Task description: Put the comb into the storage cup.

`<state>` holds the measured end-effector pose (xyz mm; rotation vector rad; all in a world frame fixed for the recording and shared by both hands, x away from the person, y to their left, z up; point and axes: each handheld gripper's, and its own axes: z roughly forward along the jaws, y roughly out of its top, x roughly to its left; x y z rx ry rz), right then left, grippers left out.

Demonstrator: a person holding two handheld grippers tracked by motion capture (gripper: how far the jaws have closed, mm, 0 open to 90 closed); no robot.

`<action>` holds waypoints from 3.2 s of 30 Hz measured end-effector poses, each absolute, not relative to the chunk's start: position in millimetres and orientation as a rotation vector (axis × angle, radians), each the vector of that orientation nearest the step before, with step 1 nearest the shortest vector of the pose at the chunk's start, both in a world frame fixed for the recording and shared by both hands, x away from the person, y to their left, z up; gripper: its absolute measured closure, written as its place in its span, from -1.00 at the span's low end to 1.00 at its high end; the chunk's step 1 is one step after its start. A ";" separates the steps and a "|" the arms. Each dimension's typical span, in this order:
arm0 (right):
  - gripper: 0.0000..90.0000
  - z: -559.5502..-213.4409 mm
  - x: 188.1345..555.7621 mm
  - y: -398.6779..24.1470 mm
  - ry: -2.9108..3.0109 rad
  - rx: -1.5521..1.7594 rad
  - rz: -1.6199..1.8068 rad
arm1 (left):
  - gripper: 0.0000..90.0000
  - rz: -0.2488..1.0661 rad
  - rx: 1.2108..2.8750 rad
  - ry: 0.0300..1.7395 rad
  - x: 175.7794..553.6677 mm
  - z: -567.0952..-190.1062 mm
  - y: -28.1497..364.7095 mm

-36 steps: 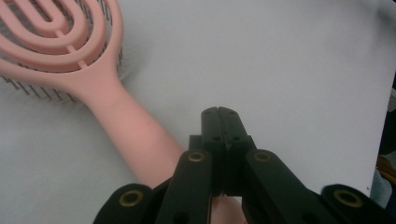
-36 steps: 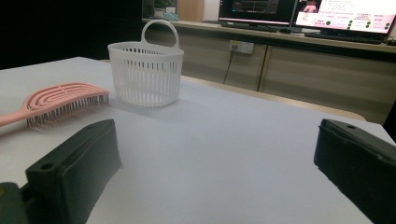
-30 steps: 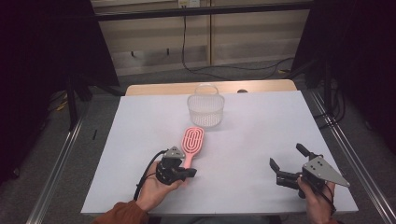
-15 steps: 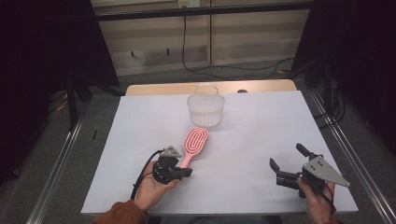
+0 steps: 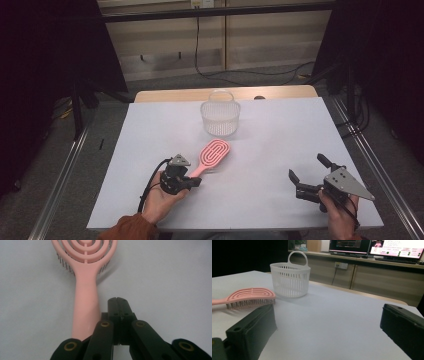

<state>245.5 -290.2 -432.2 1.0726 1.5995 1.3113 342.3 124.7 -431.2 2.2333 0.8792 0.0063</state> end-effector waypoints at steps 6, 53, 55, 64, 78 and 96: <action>-1.00 -432.2 245.6 -290.3 1.599 1.072 1.311 | 1.00 0.013 2.238 0.860 343.2 -430.6 125.3; -1.00 -432.2 246.0 -290.0 1.591 1.076 1.320 | -0.93 0.257 1.991 0.764 361.6 -392.5 142.3; -1.00 -432.1 245.7 -289.9 1.592 1.072 1.318 | -0.93 0.285 2.010 0.786 364.4 -395.7 141.4; -1.00 -432.2 246.0 -290.1 1.592 1.072 1.320 | -0.89 0.263 2.022 0.800 383.0 -397.3 139.4; -1.00 -432.3 246.2 -290.0 1.590 1.079 1.323 | -0.78 0.226 2.166 0.772 408.2 -392.9 126.0; -1.00 -432.1 245.4 -290.2 1.595 1.072 1.321 | -0.89 0.079 2.292 0.767 423.2 -396.7 90.6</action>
